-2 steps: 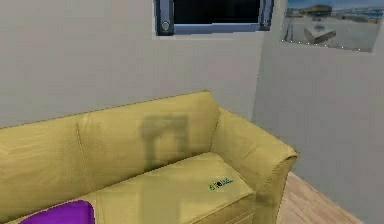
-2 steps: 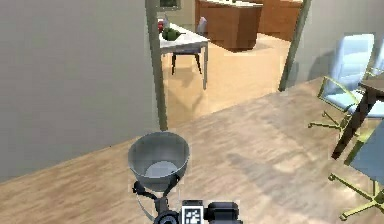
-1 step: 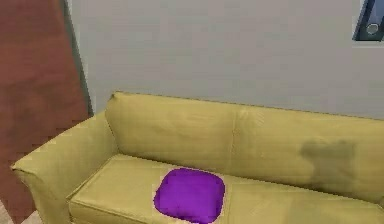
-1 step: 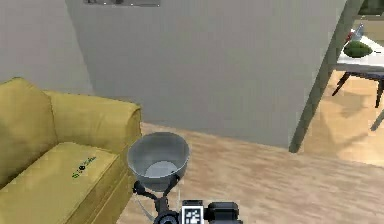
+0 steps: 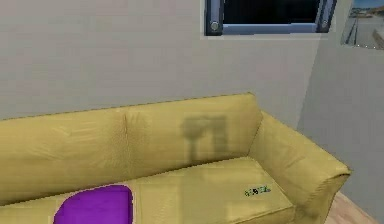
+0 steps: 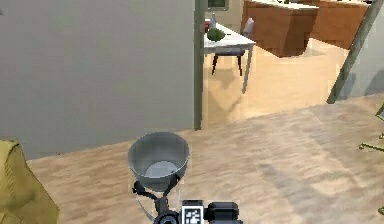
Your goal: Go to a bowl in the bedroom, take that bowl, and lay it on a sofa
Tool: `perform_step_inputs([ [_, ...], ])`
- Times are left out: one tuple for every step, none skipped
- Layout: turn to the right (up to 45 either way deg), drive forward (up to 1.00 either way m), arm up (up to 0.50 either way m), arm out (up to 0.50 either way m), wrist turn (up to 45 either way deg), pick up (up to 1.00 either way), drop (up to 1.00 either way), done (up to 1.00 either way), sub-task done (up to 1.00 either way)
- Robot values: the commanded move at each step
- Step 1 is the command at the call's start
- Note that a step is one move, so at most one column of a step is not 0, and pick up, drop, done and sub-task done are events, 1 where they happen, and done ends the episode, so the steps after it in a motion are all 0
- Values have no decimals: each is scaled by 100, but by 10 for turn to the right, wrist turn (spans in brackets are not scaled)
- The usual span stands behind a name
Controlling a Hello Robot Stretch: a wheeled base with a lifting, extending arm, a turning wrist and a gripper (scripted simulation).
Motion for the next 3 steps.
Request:
perform_step_inputs([
  [30, 0, 0, 0, 0, 0, 0, 0, 0],
  [-390, 0, 0, 0, 0, 0, 0, 0, 0],
  [330, 0, 0, 0, 0, 0, 0, 0, 0],
])
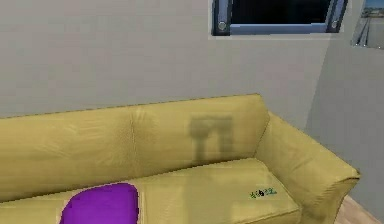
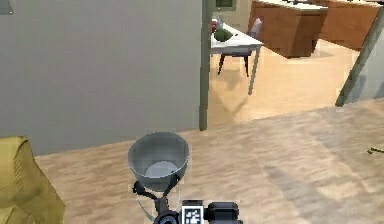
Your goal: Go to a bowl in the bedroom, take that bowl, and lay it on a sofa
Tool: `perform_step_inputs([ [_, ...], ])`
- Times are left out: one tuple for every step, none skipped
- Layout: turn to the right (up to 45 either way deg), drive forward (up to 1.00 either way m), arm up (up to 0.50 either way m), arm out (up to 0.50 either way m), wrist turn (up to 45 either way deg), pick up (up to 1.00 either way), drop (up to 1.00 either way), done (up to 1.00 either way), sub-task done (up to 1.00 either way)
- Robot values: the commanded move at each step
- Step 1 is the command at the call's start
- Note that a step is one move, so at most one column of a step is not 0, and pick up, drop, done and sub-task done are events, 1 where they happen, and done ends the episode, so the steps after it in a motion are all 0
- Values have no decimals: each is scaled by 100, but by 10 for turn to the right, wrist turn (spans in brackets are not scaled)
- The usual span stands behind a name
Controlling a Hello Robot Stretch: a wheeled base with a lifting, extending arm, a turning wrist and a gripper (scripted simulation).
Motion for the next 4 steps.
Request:
perform_step_inputs([
  [0, 35, 0, 0, 0, 0, 0, 0, 0],
  [-300, 0, 0, 0, 0, 0, 0, 0, 0],
  [330, 0, 0, 0, 0, 0, 0, 0, 0],
  [30, 0, 0, 0, 0, 0, 0, 0, 0],
])
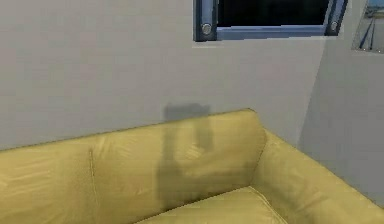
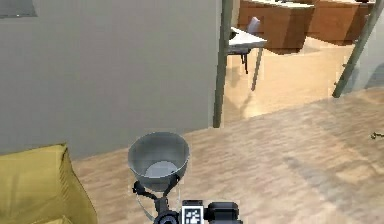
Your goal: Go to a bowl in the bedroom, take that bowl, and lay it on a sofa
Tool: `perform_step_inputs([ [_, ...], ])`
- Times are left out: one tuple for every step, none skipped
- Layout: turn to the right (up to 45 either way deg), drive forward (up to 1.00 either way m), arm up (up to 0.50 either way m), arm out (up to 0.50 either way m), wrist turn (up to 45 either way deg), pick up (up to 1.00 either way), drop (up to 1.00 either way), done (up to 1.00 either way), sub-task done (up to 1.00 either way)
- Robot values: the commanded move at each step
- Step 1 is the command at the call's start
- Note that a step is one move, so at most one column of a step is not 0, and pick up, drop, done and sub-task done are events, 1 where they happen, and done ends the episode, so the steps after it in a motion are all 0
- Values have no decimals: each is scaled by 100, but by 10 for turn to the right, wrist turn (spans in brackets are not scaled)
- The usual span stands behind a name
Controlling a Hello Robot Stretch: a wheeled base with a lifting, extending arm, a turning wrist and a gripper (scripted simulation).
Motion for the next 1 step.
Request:
perform_step_inputs([
  [-420, 0, 0, 0, 0, 0, 0, 0, 0],
])
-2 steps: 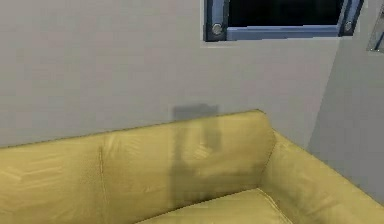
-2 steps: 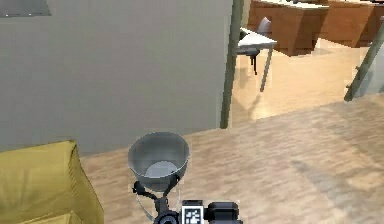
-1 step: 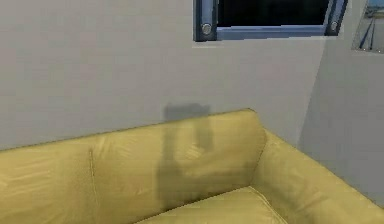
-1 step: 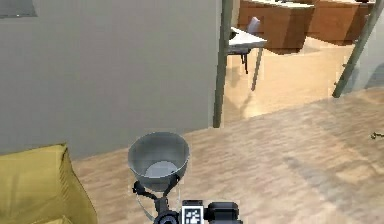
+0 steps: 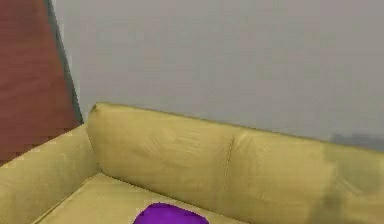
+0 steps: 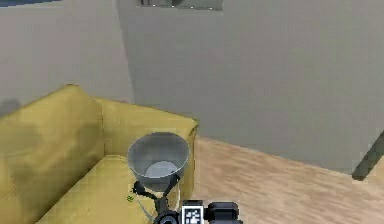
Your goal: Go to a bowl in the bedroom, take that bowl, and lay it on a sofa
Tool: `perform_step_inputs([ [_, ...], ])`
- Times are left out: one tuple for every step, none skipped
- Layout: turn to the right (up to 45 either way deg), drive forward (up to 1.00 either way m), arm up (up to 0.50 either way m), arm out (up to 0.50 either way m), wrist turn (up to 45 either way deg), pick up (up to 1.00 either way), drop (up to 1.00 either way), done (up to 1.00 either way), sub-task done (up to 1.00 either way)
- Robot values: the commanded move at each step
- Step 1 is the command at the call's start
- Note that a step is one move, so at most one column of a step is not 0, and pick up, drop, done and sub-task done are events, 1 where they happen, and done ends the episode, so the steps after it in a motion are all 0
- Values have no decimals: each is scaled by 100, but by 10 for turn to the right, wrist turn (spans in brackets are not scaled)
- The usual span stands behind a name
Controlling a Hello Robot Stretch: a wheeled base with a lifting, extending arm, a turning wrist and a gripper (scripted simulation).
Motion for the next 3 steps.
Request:
perform_step_inputs([
  [300, 0, 0, 0, 0, 0, 0, 0, 0],
  [-150, 0, 0, 0, 0, 0, 0, 0, 0],
  [-30, 0, 0, 0, 0, 0, 0, 0, 0],
])
